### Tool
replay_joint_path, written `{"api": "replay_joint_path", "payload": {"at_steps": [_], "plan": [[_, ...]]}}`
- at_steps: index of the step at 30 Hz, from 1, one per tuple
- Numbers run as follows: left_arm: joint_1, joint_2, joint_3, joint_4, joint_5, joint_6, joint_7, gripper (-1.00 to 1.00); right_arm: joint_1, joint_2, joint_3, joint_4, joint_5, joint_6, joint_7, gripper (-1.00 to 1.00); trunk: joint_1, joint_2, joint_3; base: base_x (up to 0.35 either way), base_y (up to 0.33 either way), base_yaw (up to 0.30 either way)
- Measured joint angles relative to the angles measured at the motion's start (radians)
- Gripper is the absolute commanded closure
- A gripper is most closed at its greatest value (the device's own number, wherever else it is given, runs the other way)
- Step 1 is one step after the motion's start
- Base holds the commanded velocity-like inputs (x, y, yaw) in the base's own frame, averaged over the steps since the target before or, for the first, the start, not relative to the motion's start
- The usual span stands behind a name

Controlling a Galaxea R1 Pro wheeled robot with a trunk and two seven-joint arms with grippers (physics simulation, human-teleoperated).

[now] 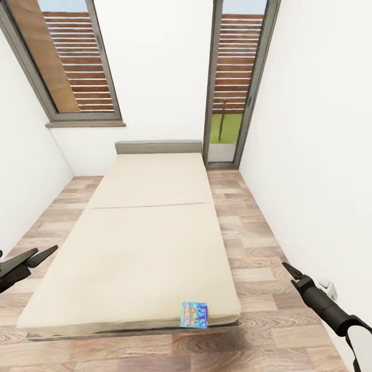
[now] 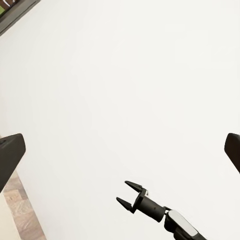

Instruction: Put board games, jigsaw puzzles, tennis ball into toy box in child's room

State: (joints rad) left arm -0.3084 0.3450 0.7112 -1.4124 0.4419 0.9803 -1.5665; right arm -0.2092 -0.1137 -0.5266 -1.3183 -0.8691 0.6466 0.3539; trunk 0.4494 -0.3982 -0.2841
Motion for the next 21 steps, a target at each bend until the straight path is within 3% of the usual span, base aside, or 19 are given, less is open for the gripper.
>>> {"api": "replay_joint_path", "payload": {"at_steps": [21], "plan": [[0.000,-0.008,0.000,0.000,0.000,0.000,0.000,-1.00,0.000,0.000,0.002,0.002,0.003,0.000,-0.002,-1.00,0.000,0.000,0.035,0.000,-0.008,0.000]]}}
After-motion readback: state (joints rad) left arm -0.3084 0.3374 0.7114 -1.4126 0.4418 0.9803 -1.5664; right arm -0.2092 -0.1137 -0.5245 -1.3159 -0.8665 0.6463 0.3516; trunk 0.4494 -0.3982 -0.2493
